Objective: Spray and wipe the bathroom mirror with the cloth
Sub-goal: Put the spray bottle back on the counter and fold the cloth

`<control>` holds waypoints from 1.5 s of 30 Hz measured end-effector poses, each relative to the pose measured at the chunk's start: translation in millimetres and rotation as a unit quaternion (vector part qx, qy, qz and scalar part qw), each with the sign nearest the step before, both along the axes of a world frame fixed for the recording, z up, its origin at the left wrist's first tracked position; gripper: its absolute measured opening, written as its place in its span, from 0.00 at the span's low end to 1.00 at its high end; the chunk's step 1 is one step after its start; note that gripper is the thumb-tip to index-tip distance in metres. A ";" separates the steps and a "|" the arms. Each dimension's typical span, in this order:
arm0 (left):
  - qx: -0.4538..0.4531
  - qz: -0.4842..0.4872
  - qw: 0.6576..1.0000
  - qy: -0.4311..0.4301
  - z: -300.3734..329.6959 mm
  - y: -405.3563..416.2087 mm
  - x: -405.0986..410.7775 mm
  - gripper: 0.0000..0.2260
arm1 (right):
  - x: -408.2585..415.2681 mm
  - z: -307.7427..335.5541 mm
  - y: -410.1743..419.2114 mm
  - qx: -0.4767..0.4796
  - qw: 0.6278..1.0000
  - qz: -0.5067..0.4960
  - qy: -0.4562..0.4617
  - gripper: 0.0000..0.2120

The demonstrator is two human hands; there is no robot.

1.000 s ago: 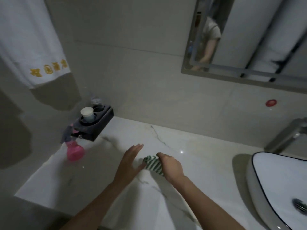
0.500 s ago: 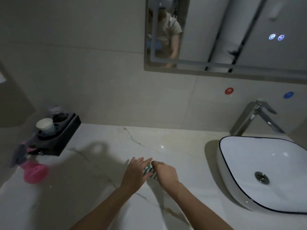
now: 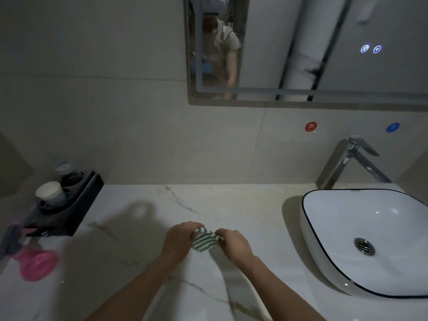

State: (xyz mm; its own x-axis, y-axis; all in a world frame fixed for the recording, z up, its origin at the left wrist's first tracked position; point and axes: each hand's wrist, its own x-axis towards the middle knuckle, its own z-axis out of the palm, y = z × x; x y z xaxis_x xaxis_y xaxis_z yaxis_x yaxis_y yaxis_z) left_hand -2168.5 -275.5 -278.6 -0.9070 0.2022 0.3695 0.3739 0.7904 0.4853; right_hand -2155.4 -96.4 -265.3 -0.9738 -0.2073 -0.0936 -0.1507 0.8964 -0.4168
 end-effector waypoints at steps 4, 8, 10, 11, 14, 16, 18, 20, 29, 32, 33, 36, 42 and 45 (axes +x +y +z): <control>0.016 -0.028 0.999 0.037 12.3 -1.0 -16.4 0.16 | -21.0 11.4 -0.8 -0.031 0.998 0.007 0.060 0.11; -0.026 -0.060 0.996 0.052 18.6 -3.1 -33.0 0.15 | -38.6 11.5 8.1 0.000 0.992 0.027 0.120 0.11; -0.073 -0.083 0.991 0.074 17.4 -3.0 -39.4 0.13 | -42.5 10.0 11.4 0.025 0.986 0.038 0.159 0.13; -0.080 -0.088 0.990 0.075 10.8 -2.9 -41.4 0.12 | -42.9 7.8 12.1 0.032 0.983 0.043 0.178 0.14; -0.050 -0.073 0.995 0.049 -19.9 -0.8 -33.1 0.11 | -32.0 -7.6 12.1 0.042 0.975 0.058 0.211 0.11; -0.051 -0.070 0.996 0.037 -41.2 0.9 -15.7 0.12 | -15.3 -23.2 12.3 0.034 0.979 0.063 0.189 0.13; -0.064 -0.076 0.995 0.016 -54.7 2.2 7.0 0.12 | 4.6 -39.8 10.7 0.031 0.981 0.076 0.174 0.18; -0.060 -0.087 0.994 0.000 -70.5 0.4 28.4 0.11 | 24.4 -51.7 9.6 0.028 0.983 0.090 0.157 0.19; -0.092 -0.121 0.983 -0.107 -97.2 -5.8 90.9 0.22 | 81.8 -87.1 14.7 0.022 0.990 0.125 0.062 0.13; -0.123 -0.124 0.972 -0.160 -100.0 -8.6 99.1 0.22 | 88.2 -92.0 17.0 0.029 0.988 0.142 0.061 0.09; -0.127 -0.129 0.968 -0.172 -101.0 -9.8 100.5 0.19 | 88.7 -95.7 18.9 0.028 0.987 0.147 0.063 0.12; -0.138 -0.130 0.966 -0.175 -100.4 -10.3 97.1 0.15 | 86.3 -101.7 27.3 0.022 0.986 0.156 0.059 0.12; -0.149 -0.078 0.976 -0.138 -91.4 -3.5 67.9 0.13 | 60.8 -87.5 28.0 -0.006 0.992 0.093 0.081 0.08; -0.177 -0.055 0.976 -0.113 -82.6 -0.2 48.8 0.15 | 43.5 -77.6 23.3 0.012 0.997 0.040 0.063 0.16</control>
State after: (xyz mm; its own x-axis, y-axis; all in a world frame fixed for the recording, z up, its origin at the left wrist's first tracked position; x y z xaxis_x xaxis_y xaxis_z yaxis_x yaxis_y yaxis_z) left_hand -2119.7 -275.7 -361.2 -0.9229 0.3817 0.0516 0.3809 0.8845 0.2695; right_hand -2111.9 -73.2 -342.9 -0.9583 -0.2847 0.0235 -0.2730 0.8885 -0.3689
